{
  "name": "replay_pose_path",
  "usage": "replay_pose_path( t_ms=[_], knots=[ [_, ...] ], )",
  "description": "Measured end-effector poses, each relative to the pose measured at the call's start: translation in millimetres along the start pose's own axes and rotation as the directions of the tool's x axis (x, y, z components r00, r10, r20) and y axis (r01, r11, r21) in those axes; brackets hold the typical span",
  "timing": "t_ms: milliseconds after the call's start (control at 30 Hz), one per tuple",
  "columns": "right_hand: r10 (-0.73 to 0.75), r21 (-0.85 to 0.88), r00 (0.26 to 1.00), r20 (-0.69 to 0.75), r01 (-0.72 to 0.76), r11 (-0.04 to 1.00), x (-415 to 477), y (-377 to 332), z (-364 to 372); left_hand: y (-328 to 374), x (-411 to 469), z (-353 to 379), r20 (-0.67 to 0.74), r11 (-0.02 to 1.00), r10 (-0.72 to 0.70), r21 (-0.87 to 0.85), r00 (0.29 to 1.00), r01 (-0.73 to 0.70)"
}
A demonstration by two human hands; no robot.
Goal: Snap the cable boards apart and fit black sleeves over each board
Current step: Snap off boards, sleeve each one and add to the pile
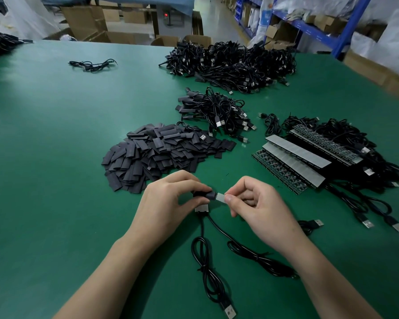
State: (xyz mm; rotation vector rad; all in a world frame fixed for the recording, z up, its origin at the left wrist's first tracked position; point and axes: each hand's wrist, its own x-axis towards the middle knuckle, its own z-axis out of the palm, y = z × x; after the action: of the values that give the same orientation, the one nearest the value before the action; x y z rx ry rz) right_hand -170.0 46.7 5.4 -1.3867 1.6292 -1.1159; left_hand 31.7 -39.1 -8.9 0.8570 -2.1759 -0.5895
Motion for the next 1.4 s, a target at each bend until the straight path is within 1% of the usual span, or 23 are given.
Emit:
replay_pose_path(
  t_ms=[267,400,567,667,767,833,1200,1400],
  knots=[
    [0.02,-0.021,1.0,-0.001,-0.02,1.0,0.6,1.1,1.0,0.5,0.3,2.0,0.031,1.0,0.029,-0.007,0.999,-0.029],
    [0.018,-0.044,1.0,0.012,-0.018,0.999,0.3,2.0,1.3,1.0,-0.2,3.4,0.044,0.999,0.035,-0.001,0.998,-0.035],
    [0.009,-0.065,0.999,0.049,-0.006,0.998,0.4,3.2,1.2,2.9,-0.3,2.9,0.089,0.997,0.078,0.0,0.993,-0.078],
    [0.009,-0.058,0.997,0.082,-0.004,0.998,1.1,0.3,-2.5,2.9,0.2,2.2,0.054,0.997,0.076,0.012,0.996,-0.077],
    [-0.007,-0.165,0.999,0.038,0.014,0.986,1.1,-1.3,-11.5,3.7,0.2,0.4,0.018,0.998,0.068,0.013,0.998,-0.068],
    [-0.008,-0.186,1.0,0.019,0.012,0.983,1.0,-2.4,-14.1,4.2,-0.1,-0.5,0.013,0.998,0.066,0.014,0.998,-0.067],
    [0.072,-0.05,0.996,0.042,-0.07,0.996,0.0,-3.2,-8.6,6.3,-0.6,-1.0,0.047,0.988,0.135,0.068,0.99,-0.138],
    [0.076,-0.024,0.995,0.069,-0.075,0.997,0.9,1.2,-7.6,5.8,0.0,-2.1,0.054,0.963,0.21,0.161,0.976,-0.216]
  ],
)
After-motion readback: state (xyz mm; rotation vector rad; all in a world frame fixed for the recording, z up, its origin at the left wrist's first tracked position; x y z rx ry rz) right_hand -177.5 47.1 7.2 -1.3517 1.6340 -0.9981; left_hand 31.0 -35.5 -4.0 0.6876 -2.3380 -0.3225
